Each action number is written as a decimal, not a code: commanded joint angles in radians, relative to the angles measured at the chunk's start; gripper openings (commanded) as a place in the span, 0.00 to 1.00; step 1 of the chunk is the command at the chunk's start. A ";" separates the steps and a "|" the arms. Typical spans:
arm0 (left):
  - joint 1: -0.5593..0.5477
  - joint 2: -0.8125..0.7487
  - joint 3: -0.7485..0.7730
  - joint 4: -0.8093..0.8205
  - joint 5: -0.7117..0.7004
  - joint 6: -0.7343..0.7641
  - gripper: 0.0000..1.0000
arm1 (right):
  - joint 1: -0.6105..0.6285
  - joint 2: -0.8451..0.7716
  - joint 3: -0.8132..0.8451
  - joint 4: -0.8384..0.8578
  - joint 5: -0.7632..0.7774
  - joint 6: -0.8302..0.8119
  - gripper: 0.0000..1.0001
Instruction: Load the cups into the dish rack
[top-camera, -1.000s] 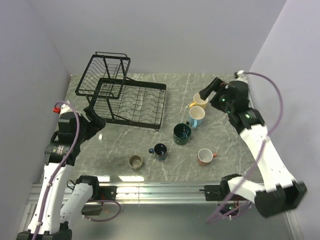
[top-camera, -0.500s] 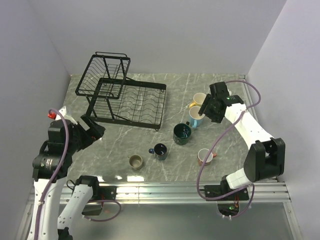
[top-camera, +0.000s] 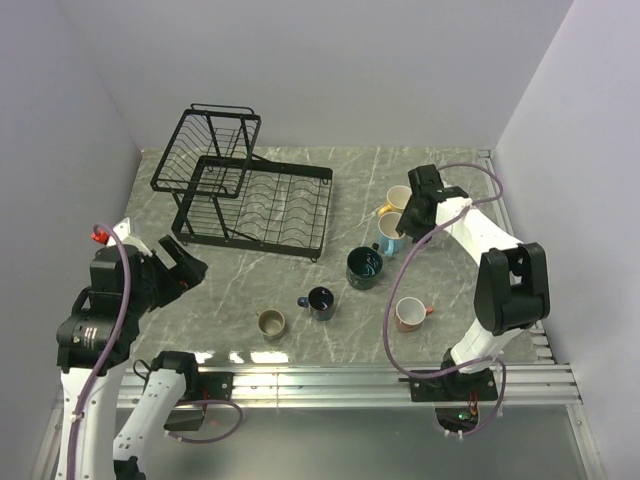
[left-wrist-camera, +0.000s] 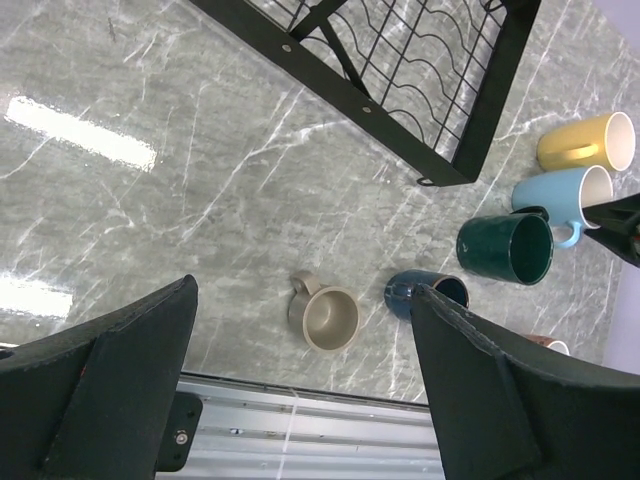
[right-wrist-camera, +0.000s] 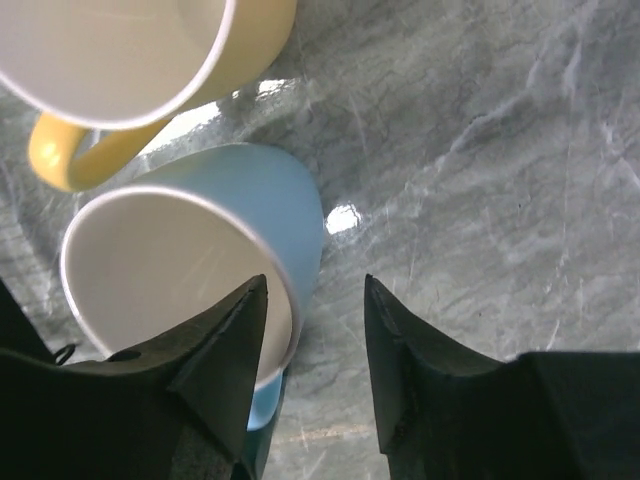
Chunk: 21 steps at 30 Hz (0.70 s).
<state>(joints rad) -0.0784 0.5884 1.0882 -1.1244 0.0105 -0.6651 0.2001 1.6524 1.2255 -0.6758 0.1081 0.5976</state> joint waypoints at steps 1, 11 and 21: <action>-0.003 -0.002 0.050 -0.025 -0.003 0.028 0.93 | -0.008 0.024 0.057 0.042 0.028 0.004 0.46; -0.003 -0.004 0.072 -0.051 -0.007 0.032 0.94 | -0.002 0.043 0.034 0.062 0.033 -0.019 0.12; -0.001 0.014 0.143 -0.066 -0.007 0.045 0.94 | 0.005 -0.049 0.055 0.013 0.047 -0.028 0.00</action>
<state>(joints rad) -0.0784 0.5945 1.1702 -1.1904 0.0097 -0.6430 0.1997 1.6943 1.2369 -0.6544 0.1329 0.5785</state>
